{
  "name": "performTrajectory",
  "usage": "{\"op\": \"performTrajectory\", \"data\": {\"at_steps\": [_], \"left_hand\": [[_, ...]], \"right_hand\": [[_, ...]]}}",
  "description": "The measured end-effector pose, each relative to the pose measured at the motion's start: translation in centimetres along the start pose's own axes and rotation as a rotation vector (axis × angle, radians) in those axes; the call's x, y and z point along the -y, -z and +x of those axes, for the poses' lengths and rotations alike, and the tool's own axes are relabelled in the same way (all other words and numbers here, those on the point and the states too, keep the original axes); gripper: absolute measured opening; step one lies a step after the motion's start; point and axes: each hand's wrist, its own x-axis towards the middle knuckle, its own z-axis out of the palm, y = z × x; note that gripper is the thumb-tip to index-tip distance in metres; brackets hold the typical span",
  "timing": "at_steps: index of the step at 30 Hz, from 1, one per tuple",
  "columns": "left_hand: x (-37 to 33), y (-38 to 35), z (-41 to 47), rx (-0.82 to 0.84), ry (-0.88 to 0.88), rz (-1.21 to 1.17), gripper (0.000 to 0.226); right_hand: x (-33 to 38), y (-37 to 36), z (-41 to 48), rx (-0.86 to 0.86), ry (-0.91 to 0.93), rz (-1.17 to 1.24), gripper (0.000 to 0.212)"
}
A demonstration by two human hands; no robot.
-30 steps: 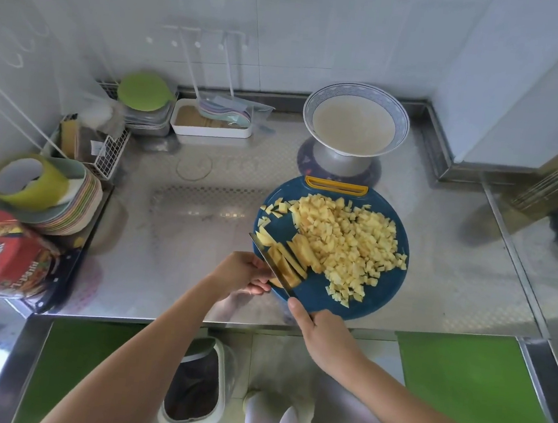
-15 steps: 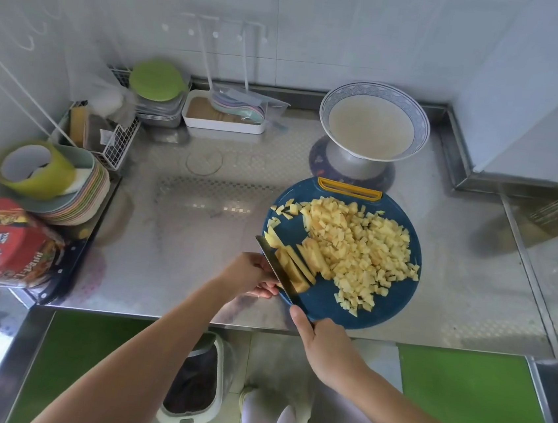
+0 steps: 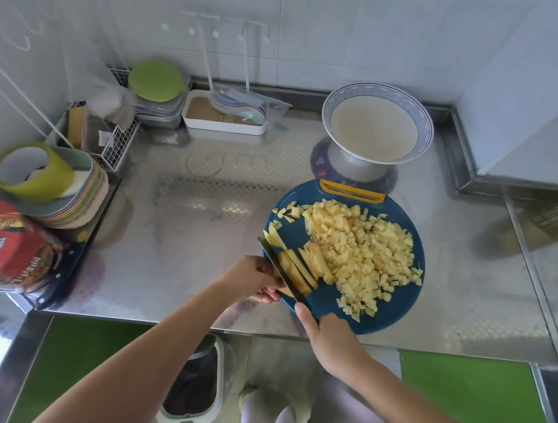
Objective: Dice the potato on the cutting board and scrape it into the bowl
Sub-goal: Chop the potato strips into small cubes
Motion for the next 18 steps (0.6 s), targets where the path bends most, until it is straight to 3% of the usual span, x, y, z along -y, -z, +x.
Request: {"op": "performTrajectory", "data": {"at_steps": [3, 7, 18], "left_hand": [[0.0, -0.1, -0.1, -0.002, -0.008, -0.014, 0.028], [-0.2, 0.1, -0.2, 0.013, -0.015, -0.018, 0.026], [-0.6, 1.2, -0.7, 0.140, 0.034, -0.025, 0.009]], "right_hand": [[-0.5, 0.2, 0.5, 0.033, -0.052, 0.110, 0.064], [-0.9, 1.8, 0.8, 0.194, -0.142, 0.520, 0.063], [-0.4, 2.0, -2.1, 0.117, 0.040, 0.566, 0.059]]}}
